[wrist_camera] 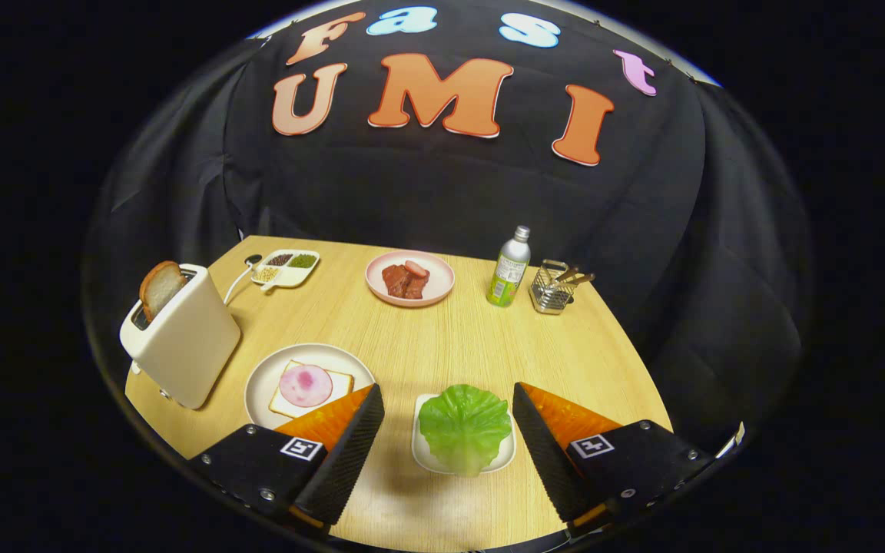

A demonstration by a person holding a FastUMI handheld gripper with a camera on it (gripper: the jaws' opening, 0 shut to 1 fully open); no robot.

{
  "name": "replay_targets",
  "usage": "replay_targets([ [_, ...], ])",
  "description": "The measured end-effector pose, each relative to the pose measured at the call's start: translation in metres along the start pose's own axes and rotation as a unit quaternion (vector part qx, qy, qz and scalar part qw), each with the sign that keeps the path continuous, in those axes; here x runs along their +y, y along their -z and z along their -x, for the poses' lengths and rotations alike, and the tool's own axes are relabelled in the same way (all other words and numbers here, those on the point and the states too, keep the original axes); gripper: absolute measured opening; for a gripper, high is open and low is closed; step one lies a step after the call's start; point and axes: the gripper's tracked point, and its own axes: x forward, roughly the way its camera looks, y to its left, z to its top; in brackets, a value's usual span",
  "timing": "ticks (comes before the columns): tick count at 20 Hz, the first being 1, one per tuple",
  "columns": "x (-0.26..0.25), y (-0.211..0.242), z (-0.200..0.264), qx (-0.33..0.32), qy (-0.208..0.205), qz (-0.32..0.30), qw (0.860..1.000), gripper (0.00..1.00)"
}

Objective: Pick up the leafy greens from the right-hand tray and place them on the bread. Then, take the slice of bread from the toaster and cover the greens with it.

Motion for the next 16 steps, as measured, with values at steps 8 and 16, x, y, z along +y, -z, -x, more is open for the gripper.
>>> replay_targets([
  [8,-0.007,0.041,-0.041,0.138,-0.020,0.006,0.990,1.00],
  [16,-0.014,0.072,-0.087,0.237,-0.028,-0.014,0.971,1.00],
])
